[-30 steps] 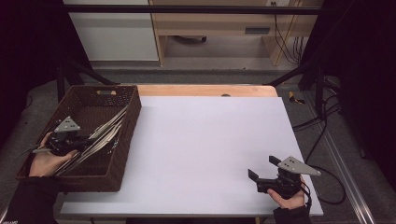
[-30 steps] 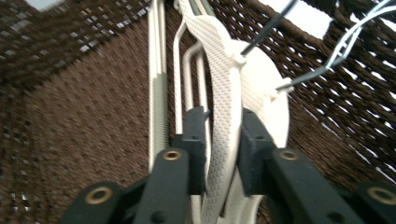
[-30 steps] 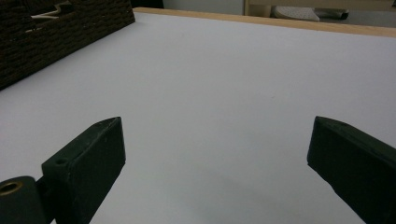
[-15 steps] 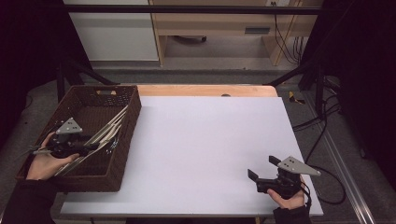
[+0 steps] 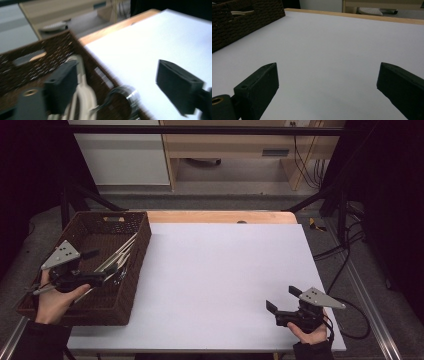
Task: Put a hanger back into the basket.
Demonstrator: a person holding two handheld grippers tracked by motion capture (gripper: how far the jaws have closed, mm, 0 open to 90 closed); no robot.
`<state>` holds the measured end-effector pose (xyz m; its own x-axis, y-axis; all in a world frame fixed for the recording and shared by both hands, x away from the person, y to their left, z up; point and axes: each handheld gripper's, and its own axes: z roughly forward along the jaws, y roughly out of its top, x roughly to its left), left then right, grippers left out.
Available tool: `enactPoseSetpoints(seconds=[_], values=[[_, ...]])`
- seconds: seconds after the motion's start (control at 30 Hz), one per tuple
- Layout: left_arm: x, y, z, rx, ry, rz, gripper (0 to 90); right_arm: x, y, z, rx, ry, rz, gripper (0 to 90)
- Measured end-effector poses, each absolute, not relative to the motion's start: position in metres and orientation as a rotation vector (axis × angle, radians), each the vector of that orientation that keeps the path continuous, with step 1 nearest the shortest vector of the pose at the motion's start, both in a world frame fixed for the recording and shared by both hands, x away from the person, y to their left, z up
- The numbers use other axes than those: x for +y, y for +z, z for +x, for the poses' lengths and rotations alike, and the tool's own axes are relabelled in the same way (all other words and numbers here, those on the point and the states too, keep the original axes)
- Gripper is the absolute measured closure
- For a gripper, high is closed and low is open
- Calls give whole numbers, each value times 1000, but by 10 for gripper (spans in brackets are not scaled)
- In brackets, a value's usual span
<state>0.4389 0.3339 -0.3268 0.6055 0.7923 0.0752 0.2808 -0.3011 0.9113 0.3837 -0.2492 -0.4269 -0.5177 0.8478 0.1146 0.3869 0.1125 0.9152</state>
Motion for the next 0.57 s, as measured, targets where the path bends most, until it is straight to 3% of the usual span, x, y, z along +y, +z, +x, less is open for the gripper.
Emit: enactPoseSetpoints(seconds=[0.17,0.57], values=[[308,-330,423,836,606,1799,81,-250,-426,383,1946,1396,1196,43],[273,-362,410,818,536,1724,53,-253,-424,383,1937,1414,1194,40]])
